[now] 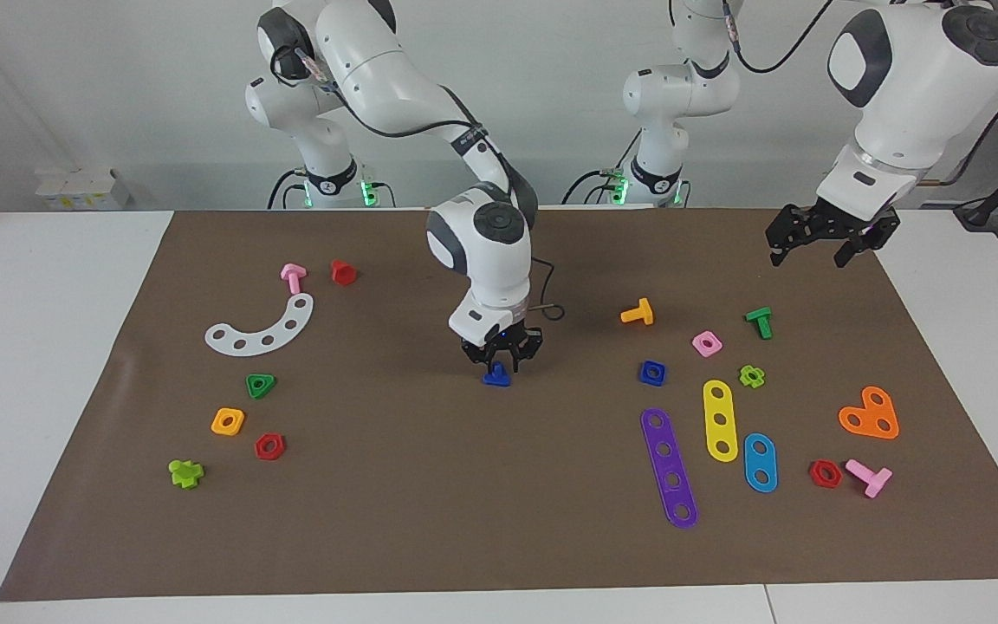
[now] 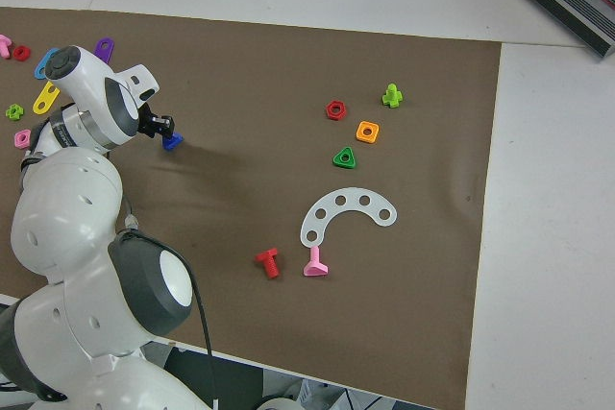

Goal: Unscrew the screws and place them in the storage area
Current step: 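Carry the blue bolt with the right gripper toward the green triangle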

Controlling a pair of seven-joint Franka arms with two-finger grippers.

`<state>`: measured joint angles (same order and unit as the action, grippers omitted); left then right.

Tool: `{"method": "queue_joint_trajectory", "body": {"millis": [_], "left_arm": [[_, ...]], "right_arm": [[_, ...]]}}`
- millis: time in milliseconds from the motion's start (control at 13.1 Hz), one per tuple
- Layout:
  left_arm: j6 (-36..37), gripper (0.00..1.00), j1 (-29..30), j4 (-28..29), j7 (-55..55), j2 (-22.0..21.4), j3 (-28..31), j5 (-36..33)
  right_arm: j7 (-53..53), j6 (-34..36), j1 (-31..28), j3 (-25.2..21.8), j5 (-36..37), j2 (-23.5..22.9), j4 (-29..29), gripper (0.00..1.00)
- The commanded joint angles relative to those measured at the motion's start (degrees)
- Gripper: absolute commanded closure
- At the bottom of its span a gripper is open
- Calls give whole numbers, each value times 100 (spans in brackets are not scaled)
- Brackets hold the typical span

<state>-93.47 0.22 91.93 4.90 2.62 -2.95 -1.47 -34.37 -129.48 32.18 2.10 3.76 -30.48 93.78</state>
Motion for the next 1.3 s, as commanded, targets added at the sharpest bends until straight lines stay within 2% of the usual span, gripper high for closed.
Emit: {"method": "queue_joint_trajectory", "body": {"millis": [0,153,459,764,1070,1223], "left_arm": [[-181,0,-31,281,-42,-218,49,41],[-181,0,-40,281,-42,-218,49,41],[-198,0,-31,273,-24,-218,49,33],[-189,0,-31,273,-15,-218,49,41],[-172,0,-31,281,-24,-218,49,41],[-146,0,-48,281,-24,-218,49,41]], "right_arm": [[-193,-104,8,-8,116,174,210,100],[-193,-78,-53,-26,116,410,324,100],[-96,-165,-535,-26,116,1463,1490,100],[1165,-122,-1615,-17,20,2396,2547,100],[2196,-218,-2521,-17,-41,2679,3092,100],[2601,-341,-2777,-17,-225,2600,3111,100]]}}
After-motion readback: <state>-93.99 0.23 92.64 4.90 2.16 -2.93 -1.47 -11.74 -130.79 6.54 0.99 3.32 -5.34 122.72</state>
